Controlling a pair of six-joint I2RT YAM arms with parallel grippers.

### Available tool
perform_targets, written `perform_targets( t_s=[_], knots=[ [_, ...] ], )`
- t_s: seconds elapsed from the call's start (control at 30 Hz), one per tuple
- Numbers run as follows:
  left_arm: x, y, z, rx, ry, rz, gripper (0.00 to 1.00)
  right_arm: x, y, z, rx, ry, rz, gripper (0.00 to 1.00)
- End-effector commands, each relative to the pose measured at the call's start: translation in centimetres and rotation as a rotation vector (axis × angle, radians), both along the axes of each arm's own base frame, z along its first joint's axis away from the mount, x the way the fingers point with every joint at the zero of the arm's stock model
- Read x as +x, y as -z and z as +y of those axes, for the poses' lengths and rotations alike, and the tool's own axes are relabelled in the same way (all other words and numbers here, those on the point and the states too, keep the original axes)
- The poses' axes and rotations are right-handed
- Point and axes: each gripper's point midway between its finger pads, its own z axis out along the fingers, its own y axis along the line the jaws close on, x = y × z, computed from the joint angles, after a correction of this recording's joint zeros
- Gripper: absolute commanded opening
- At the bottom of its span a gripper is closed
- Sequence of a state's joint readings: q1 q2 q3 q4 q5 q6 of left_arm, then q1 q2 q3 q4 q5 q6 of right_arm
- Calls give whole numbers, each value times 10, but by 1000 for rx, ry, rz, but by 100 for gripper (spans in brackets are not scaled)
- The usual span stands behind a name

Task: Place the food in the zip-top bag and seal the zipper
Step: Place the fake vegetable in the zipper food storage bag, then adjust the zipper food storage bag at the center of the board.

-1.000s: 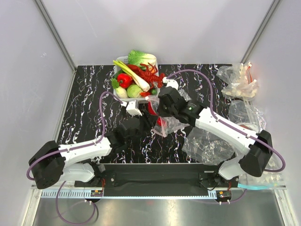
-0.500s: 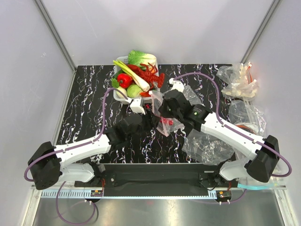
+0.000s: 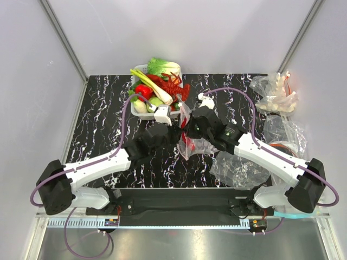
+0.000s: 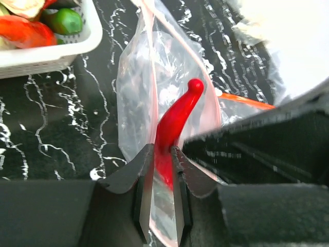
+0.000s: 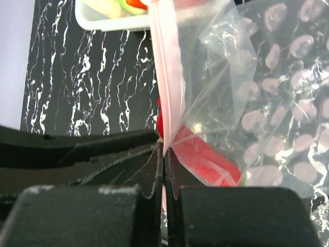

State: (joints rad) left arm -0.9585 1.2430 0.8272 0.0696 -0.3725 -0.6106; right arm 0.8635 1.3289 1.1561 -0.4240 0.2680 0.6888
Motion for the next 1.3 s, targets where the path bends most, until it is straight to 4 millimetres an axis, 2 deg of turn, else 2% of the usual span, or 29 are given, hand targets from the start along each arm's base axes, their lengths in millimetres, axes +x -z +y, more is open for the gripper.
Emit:
perform_targets(
  t_s=[0.0, 0.03, 0.13, 0.2, 0.3, 0.47, 0.53, 0.63, 0.67, 0.7, 0.77, 0.8, 0.93, 1.1, 1.2, 1.27],
  knots=[
    [13, -20, -5, 15, -16, -46, 24, -5, -20, 11, 97, -34, -19, 0],
    [14, -22, -4, 19, -30, -47, 24, -4, -24, 9, 97, -31, -26, 0],
    [16, -10, 8, 68, -65, -32, 24, -4, -35, 2, 95, -14, -54, 0],
    [17, -9, 13, 69, -77, -38, 24, -4, -40, -2, 96, -6, -63, 0],
    [20, 1, 15, 82, -73, -14, 24, -7, -45, -1, 127, -12, -71, 0],
    [24, 11, 20, 149, -87, 37, 26, -7, -44, -4, 152, -1, -74, 0],
    [23, 3, 23, 146, -84, 26, 29, -6, -39, -7, 134, 8, -65, 0],
    [13, -10, 23, 118, -22, 18, 47, -4, -32, -12, 115, 24, -60, 0],
    [9, -10, 24, 114, -10, 17, 58, -5, -33, -13, 119, 25, -61, 0],
    [8, -16, 26, 99, -7, 7, 63, -4, -30, -15, 114, 29, -59, 0],
    [4, -10, 30, 100, -5, 21, 74, -4, -30, -16, 112, 30, -62, 0],
    [6, -9, 32, 98, -11, 29, 75, -3, -30, -17, 113, 34, -61, 0],
    [7, 4, 24, 81, 37, 90, 74, -3, -31, -18, 111, 32, -62, 0],
    [5, 4, 8, 47, 99, 109, 68, -1, -28, -18, 100, 31, -58, 0],
    [6, 4, 1, 36, 117, 117, 56, 0, -28, -18, 94, 28, -55, 0],
    [5, 6, -5, 33, 135, 131, 42, 0, -28, -19, 84, 23, -56, 0]
  ],
)
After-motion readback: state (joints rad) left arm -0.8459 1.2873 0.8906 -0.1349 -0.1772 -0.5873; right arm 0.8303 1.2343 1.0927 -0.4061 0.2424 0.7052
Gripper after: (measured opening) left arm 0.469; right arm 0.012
